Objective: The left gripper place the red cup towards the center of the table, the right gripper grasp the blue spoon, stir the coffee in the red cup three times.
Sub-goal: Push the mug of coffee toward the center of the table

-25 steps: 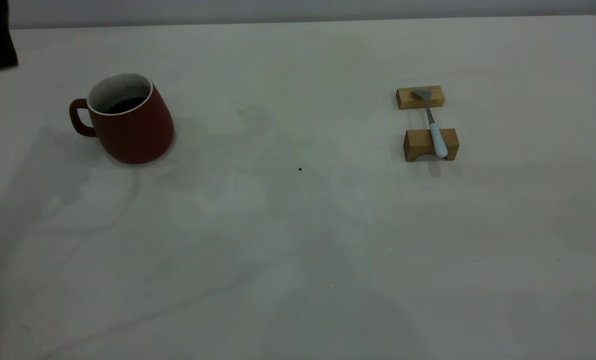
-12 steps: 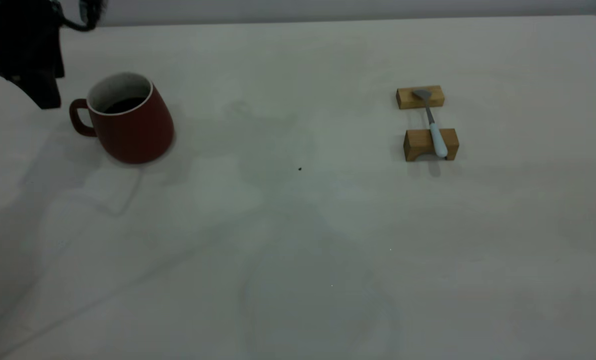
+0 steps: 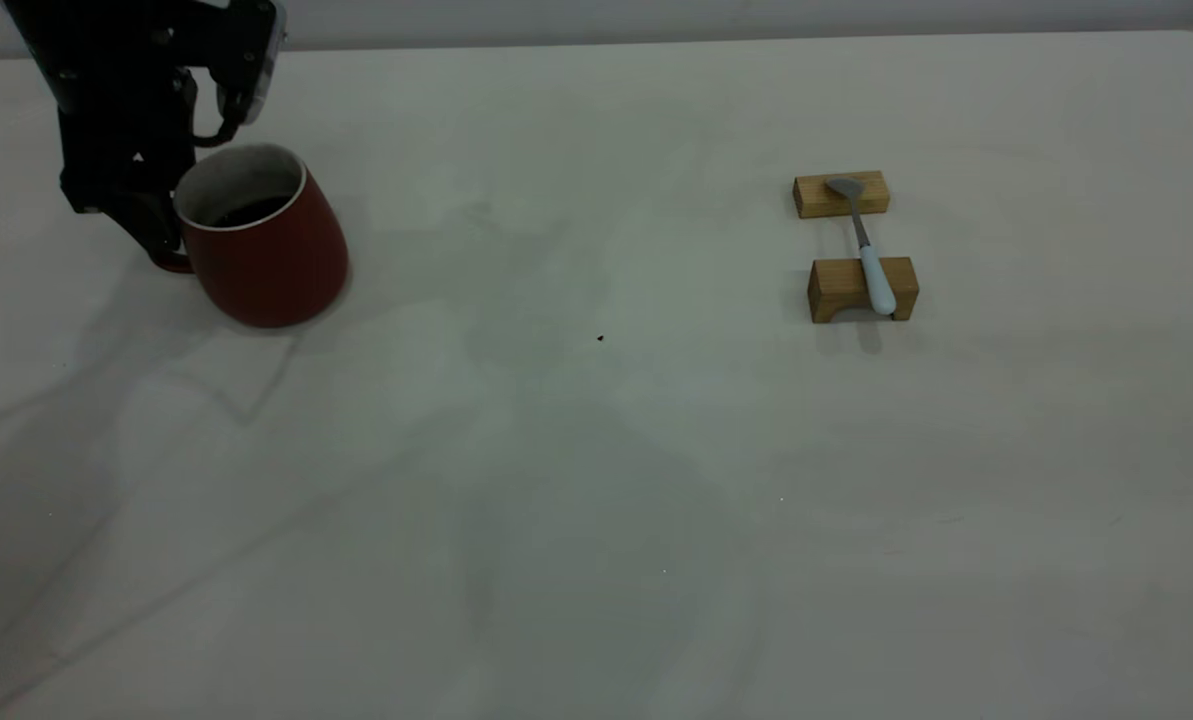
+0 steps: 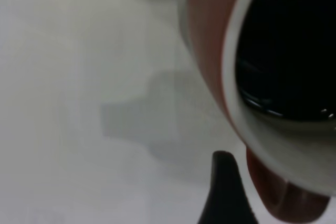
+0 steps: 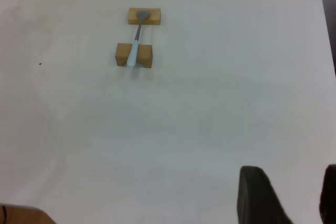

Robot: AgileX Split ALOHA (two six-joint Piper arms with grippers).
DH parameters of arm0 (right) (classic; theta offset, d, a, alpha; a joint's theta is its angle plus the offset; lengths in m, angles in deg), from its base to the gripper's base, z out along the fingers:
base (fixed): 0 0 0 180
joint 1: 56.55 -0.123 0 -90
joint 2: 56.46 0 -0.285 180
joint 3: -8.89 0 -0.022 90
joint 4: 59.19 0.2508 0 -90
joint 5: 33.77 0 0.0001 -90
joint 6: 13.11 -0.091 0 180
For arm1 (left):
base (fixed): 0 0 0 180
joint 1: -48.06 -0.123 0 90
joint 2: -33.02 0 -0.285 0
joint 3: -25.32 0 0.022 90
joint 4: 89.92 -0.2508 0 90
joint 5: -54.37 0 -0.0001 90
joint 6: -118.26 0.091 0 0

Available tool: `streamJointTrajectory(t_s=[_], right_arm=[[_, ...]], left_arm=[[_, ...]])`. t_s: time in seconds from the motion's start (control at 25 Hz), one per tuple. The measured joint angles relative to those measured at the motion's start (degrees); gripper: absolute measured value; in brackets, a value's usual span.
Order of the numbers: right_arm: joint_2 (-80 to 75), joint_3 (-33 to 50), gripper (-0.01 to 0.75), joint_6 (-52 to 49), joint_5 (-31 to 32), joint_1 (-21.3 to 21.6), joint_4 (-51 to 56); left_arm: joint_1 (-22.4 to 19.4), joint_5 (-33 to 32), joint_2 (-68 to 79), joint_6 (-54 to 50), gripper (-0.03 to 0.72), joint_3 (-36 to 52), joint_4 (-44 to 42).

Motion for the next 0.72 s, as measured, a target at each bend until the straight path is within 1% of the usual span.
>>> streamJointTrajectory(t_s=[0.12, 0.24, 0.36, 0.52, 0.56, 0.72], right_arm=[[0.0, 0.0, 0.331, 0.0, 0.0, 0.0, 0.0], [0.0, 0.0, 0.331, 0.0, 0.0, 0.0, 0.0], [0.0, 0.0, 0.331, 0.0, 0.0, 0.0, 0.0], [0.0, 0.0, 0.331, 0.0, 0.0, 0.0, 0.0], [0.0, 0.0, 0.331, 0.0, 0.0, 0.0, 0.0], [0.0, 0.0, 0.331, 0.0, 0.0, 0.0, 0.0]], left_arm=[[0.0, 0.0, 0.7, 0.3, 0.583, -0.3, 0.0], [0.0, -0.1, 0.9, 0.5, 0.536, -0.4, 0.0], [0.2, -0.7, 0.9, 0.8, 0.437, -0.4, -0.2], [0.8, -1.1, 0.9, 1.0, 0.242, -0.4, -0.5], [1.0, -1.2, 0.9, 1.0, 0.207, -0.4, -0.5], [2.5, -1.2, 0.9, 0.2, 0.206, -0.5, -0.9]])
